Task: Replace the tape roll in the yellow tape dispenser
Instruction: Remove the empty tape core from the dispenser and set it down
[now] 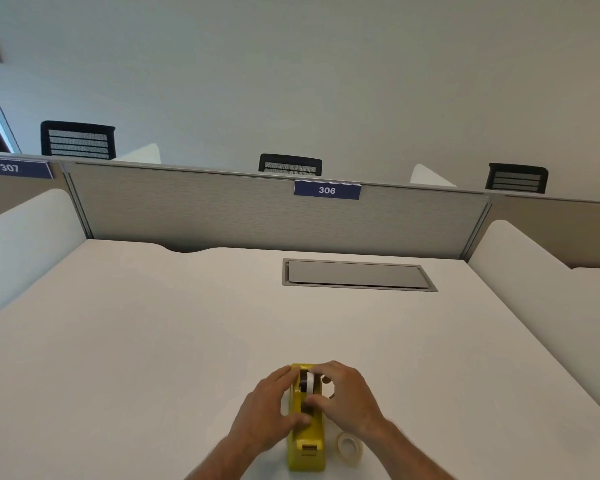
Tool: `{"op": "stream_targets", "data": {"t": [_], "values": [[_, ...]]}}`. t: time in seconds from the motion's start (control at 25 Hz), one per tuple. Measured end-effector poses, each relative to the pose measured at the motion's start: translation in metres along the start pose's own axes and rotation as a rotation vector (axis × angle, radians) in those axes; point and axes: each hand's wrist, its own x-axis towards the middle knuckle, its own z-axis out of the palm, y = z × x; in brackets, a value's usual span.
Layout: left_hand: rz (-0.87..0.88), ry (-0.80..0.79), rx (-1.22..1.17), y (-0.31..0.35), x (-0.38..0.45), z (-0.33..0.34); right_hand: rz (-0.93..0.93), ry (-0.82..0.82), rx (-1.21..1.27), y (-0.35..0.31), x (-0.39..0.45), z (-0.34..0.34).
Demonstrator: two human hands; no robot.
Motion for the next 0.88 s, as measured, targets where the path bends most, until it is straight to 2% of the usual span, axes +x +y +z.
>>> {"op": "stream_targets", "data": {"t": [0.2,0.44,0.6,0.76,0.88], "values": [[0.088,0.137,-0.025,0.004,-0.004,-0.002,0.064,-0.004,0.129,-0.007,0.000,-0.005],[0.166,0.210,-0.254,0.012,-0.010,-0.009,0.098,-0.016,0.380,-0.019,-0.003,-0.018],[0.170,0.144,-0.402,0.018,-0.018,-0.020,0.159,-0.082,0.538,-0.022,-0.007,-0.025],[0.124,-0.027,-0.561,0.015,-0.021,-0.025,0.227,-0.141,0.703,-0.023,-0.014,-0.032],[0.079,-0.041,-0.634,0.013,-0.022,-0.027,0.258,-0.168,0.795,-0.024,-0.018,-0.034]]}}
